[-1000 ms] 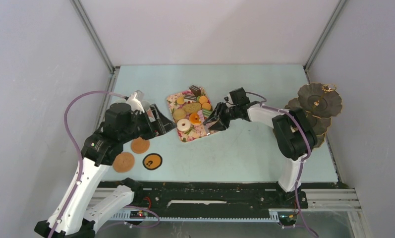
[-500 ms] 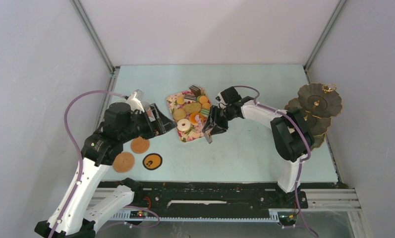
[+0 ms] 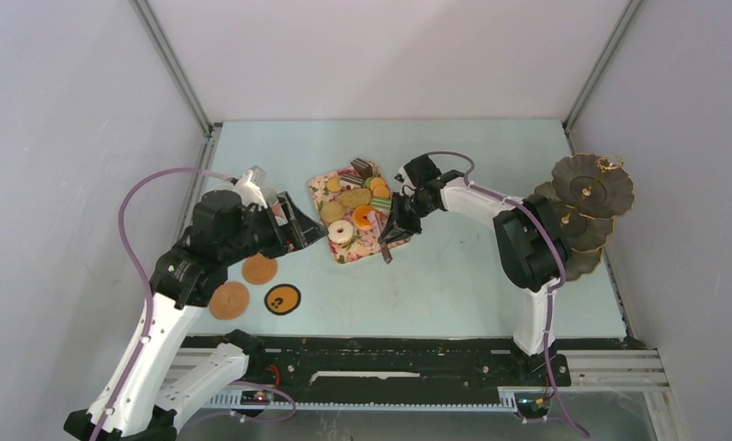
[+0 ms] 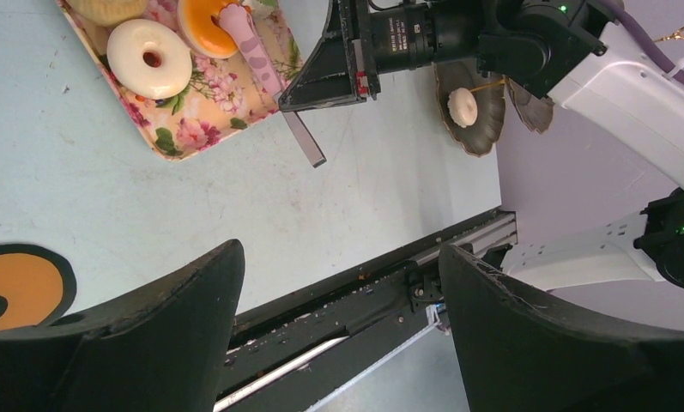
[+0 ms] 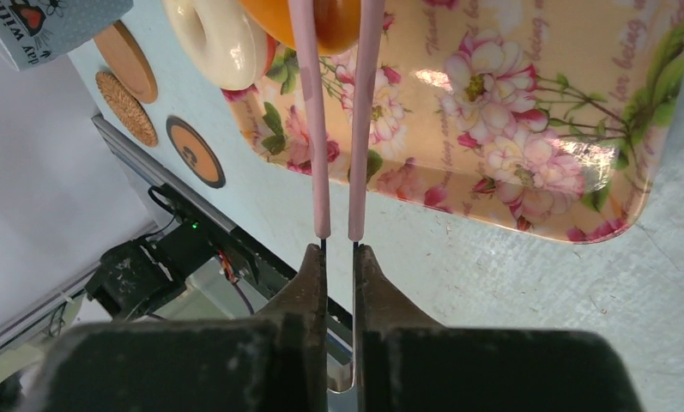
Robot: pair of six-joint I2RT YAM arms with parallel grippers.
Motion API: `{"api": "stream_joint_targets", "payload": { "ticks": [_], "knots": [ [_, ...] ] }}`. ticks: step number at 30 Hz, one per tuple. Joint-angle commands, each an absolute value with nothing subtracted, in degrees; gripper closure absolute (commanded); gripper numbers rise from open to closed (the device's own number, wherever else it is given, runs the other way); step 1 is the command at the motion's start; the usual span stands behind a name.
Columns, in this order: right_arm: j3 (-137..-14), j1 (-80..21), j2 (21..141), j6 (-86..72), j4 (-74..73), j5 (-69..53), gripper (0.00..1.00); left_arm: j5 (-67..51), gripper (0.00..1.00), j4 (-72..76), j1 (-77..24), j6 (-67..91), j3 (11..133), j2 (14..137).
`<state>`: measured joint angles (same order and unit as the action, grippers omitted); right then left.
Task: Serve the afternoon tea
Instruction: Pick up the desert from the tray, then place the desert on the desert table.
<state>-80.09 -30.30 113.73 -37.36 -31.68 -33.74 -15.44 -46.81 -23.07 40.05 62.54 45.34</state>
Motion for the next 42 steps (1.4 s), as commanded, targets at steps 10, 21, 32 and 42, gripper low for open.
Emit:
{"api": "stream_joint_targets", "payload": {
  "ticks": [10, 21, 32, 42],
  "knots": [
    [-80.1, -28.5, 105.2, -41.0, -30.2, -37.7, 1.00, -16.0, 0.11, -45.8, -22.6, 39.8, 62.9, 43.9],
    [-74.5, -26.5, 86.5, -31.7, -53.3, -19.2, 1.00, -16.6, 0.10, -44.9, -22.6, 40.0, 62.7, 43.3],
    [-50.5, -13.8, 60.5, -50.4, -49.0, -0.8, 1.00, -19.8, 0.10, -41.5, -22.6, 40.2, 57.4, 40.7],
    [-42.2, -13.0, 56.6, -68.3, -37.0, 12.9, 1.00, -21.2, 0.11, -42.0, -22.7, 39.5, 56.9, 40.0]
  ]
}}
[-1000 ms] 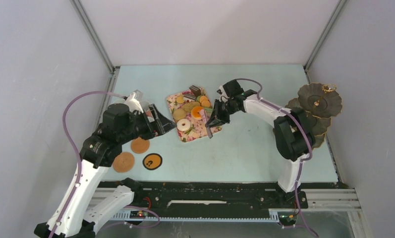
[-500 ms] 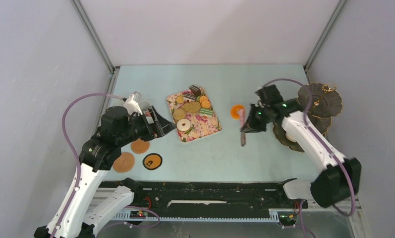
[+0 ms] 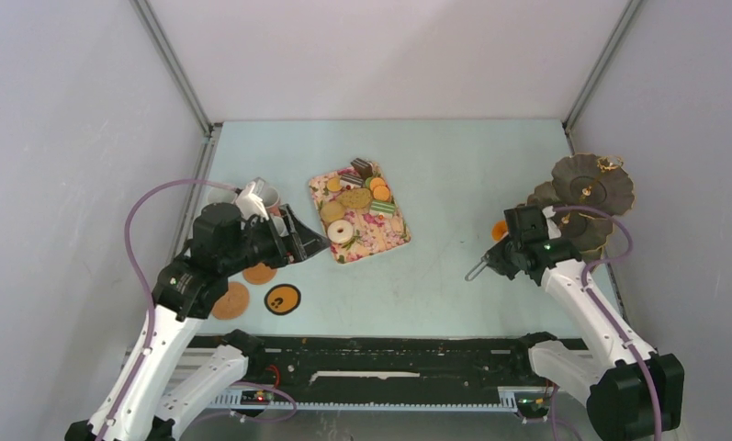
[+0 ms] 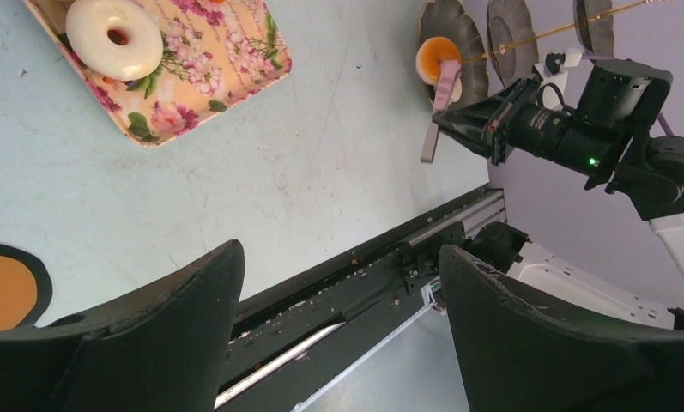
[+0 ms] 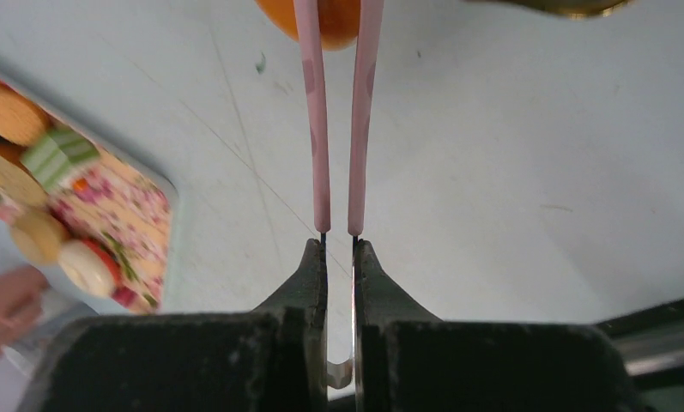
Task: Serve the afternoon tea
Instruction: Place the desert on the desert table.
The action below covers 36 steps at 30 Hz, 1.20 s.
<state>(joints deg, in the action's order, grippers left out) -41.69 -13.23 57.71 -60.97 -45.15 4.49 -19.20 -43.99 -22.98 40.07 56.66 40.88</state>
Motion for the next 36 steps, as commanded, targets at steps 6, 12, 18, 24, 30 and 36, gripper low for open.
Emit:
{"api": "stream_joint_targets", "payload": {
  "ticks": [6, 12, 18, 24, 30, 36],
  "knots": [
    [-41.7, -10.8, 58.0, -70.2, -36.3, 16.2, 1.00, -21.6, 0.11, -41.7, -22.7, 39.9, 56.6, 39.8],
    [-39.1, -9.3, 58.8, -72.1, -31.6, 17.8, 1.00, -21.6, 0.11, -41.9, -22.8, 39.9, 56.3, 39.6],
    [-38.7, -9.2, 61.9, -72.7, -28.8, 19.4, 0.98, -21.3, 0.10, -42.0, -22.7, 39.8, 56.0, 39.2],
    [-38.7, -9.4, 63.7, -72.3, -28.4, 20.0, 0.85, -21.0, 0.11, -42.3, -22.7, 39.6, 55.6, 38.8],
    [-38.7, -9.6, 65.5, -70.4, -27.1, 20.0, 0.75, -20.8, 0.11, -42.2, -22.7, 39.6, 55.6, 38.7],
    [-38.7, -10.0, 66.8, -69.3, -26.4, 19.8, 0.72, -20.7, 0.10, -42.2, -22.8, 39.6, 55.8, 38.8]
  ]
}}
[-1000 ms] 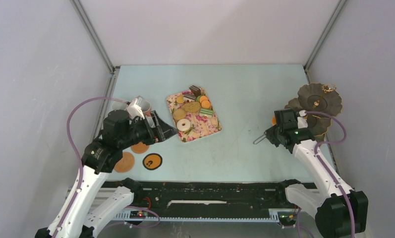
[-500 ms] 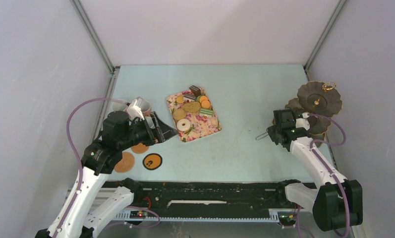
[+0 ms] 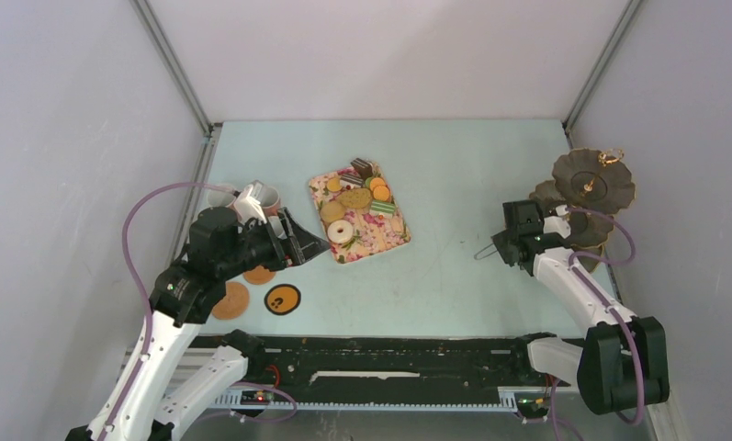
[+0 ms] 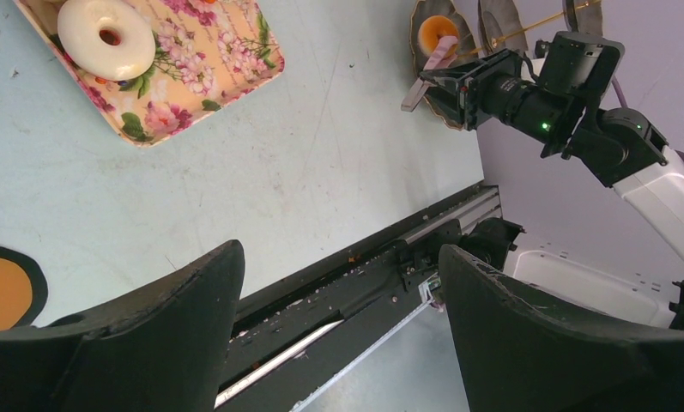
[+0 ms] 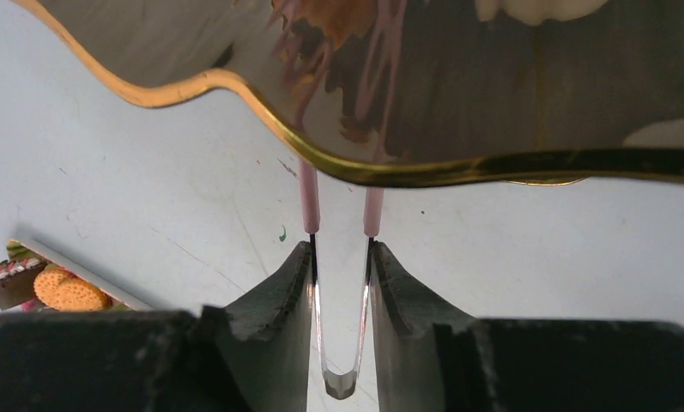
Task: Serve the afternoon tea
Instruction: Place the desert on the desert table.
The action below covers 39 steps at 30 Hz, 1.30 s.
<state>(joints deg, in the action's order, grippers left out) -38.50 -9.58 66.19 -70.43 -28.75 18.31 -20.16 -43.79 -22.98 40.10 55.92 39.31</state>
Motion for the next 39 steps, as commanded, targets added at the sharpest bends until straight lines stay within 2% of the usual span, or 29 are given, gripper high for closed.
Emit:
{"api": "stream_joint_targets", "payload": {
  "ticks": [1, 9, 39],
  "knots": [
    [-38.6, -10.1, 66.6, -69.3, -26.6, 20.1, 0.71, -20.7, 0.11, -42.4, -22.7, 39.7, 55.8, 38.8],
    [-38.7, -10.6, 64.9, -67.5, -27.5, 21.7, 0.66, -20.5, 0.11, -42.6, -22.7, 40.1, 55.4, 38.0],
    [-36.6, -11.2, 61.9, -65.5, -28.5, 22.1, 0.60, -20.3, 0.10, -43.6, -22.8, 41.0, 55.0, 35.9]
  ]
}}
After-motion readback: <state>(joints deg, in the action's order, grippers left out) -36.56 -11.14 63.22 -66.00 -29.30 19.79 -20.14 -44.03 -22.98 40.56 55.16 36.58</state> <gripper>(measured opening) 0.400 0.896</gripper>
